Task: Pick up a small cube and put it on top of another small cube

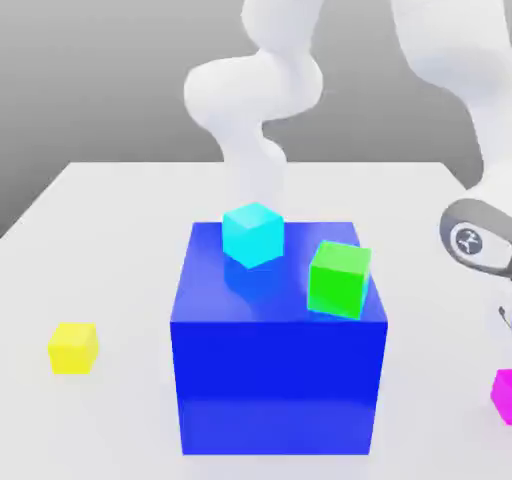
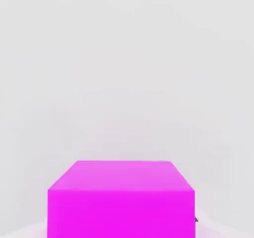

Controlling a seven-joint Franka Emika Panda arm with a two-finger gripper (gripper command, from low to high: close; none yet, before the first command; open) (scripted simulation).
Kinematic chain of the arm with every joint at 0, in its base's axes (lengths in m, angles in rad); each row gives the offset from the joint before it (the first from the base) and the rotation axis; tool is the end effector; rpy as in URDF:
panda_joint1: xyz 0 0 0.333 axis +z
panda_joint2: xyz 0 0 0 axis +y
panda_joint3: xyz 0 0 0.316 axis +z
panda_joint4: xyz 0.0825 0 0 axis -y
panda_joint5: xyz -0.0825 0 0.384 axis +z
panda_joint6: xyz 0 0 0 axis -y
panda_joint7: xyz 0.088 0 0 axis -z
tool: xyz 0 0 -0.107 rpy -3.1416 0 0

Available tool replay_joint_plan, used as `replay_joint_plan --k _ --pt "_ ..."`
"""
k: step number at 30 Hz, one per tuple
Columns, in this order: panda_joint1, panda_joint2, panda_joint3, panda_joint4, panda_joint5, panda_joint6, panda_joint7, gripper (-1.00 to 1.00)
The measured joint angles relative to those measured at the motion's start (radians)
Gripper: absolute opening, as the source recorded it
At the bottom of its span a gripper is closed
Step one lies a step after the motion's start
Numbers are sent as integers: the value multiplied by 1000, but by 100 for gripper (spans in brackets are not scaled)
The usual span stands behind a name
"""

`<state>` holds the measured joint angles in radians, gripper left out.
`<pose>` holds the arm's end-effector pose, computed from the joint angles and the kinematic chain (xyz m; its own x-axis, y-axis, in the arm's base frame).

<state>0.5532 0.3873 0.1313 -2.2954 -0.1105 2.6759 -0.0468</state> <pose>0.4049 0.3380 0.1810 0.6818 0.7315 -0.0013 0.7315 -0.6818 -0.0001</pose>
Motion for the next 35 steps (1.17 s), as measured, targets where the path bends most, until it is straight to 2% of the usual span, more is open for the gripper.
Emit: replay_joint_plan --k 9,20,24,25,31,35 --pt "-131 -326 -51 -43 104 -276 -116 -100" --pt "-278 -714 -163 -92 101 -616 -180 -100" --pt "-294 -701 -177 -172 97 -524 -185 -100" --pt "-295 -688 -177 -193 97 -491 -186 100" --pt "-296 -682 -178 -204 96 -472 -185 100" --pt "-296 -729 -176 -135 94 -587 -183 100"
